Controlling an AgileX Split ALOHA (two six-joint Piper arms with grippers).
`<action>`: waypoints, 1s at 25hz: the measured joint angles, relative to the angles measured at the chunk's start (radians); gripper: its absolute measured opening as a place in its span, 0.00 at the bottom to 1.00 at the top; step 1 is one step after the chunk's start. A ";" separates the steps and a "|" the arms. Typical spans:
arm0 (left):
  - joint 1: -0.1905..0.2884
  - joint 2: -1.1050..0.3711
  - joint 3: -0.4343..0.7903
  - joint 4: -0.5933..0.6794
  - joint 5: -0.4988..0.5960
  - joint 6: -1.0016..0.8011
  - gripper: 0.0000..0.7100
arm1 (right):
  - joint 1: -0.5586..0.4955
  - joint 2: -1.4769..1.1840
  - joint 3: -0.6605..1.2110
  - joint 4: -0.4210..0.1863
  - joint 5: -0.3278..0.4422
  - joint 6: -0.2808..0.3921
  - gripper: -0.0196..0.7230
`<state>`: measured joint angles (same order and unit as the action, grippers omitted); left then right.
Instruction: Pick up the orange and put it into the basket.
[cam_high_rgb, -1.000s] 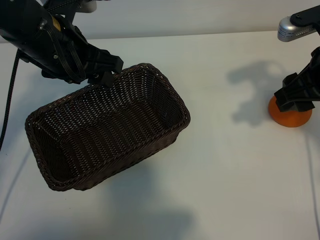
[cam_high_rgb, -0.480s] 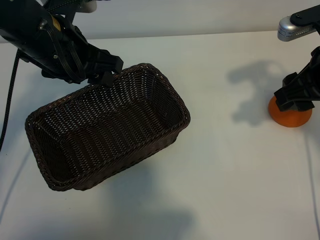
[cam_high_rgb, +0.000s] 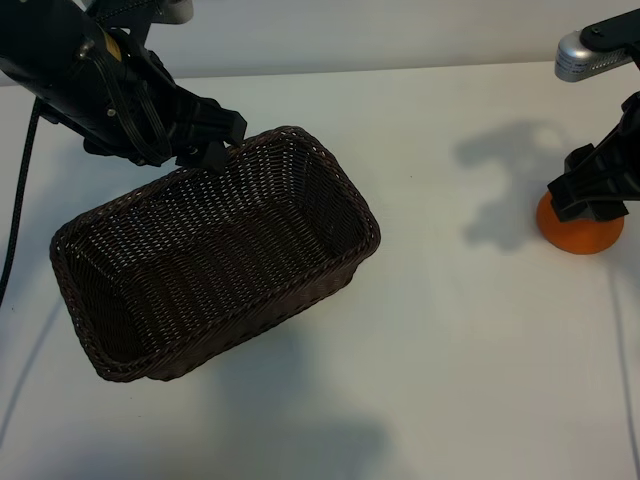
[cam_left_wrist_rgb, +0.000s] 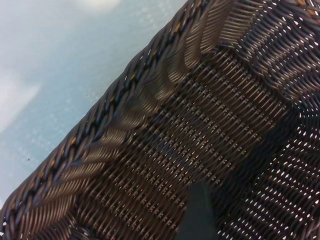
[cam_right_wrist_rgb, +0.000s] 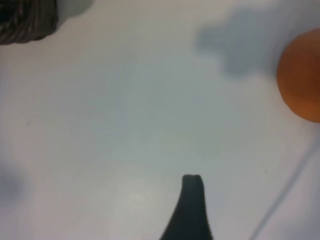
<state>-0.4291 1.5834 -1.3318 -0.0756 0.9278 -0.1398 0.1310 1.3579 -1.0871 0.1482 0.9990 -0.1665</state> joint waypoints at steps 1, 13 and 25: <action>0.000 0.000 0.000 0.000 0.000 0.000 0.83 | 0.000 0.000 0.000 0.000 0.000 0.000 0.83; 0.000 0.000 0.000 -0.001 0.028 0.000 0.83 | 0.000 0.000 0.000 0.000 0.000 0.000 0.83; 0.000 -0.102 0.071 0.141 0.096 -0.238 0.83 | 0.000 0.000 0.000 0.000 0.000 0.000 0.83</action>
<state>-0.4291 1.4814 -1.2610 0.0655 1.0235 -0.3780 0.1310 1.3579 -1.0871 0.1482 0.9990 -0.1665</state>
